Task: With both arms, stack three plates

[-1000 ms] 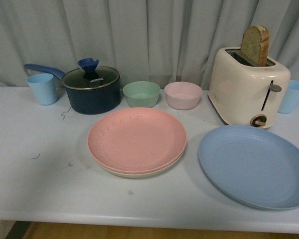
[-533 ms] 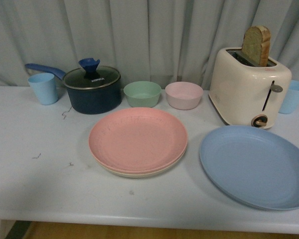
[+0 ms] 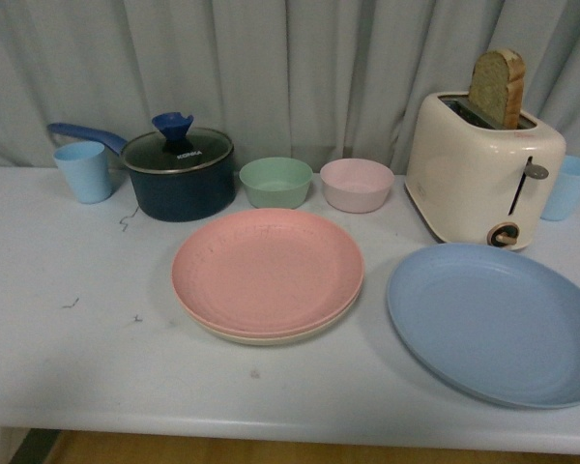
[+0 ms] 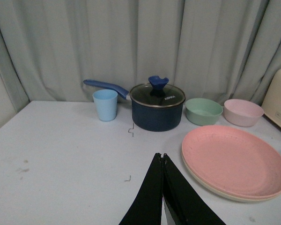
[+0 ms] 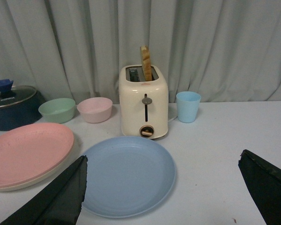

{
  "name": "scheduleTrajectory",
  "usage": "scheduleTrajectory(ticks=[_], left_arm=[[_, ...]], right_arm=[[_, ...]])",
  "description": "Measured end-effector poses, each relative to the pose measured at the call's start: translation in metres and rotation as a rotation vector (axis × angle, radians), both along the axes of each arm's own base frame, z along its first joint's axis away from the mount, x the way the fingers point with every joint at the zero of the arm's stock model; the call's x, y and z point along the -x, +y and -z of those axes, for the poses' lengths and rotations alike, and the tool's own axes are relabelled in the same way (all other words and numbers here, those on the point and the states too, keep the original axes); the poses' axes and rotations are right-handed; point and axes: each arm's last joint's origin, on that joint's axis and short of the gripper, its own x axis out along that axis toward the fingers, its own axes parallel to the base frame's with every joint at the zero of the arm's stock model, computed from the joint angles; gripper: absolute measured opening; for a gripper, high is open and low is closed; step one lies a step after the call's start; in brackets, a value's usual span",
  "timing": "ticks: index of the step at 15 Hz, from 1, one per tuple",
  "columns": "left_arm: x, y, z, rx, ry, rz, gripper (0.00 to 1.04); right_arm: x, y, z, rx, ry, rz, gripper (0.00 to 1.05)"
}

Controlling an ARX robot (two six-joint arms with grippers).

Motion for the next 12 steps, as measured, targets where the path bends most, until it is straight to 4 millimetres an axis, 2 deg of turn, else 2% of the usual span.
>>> scheduleTrajectory(ticks=[12], left_arm=[[0.019,0.000,0.001,0.000,0.007,-0.001,0.02]], right_arm=[[0.000,0.000,0.000,0.000,0.000,0.000,0.98]])
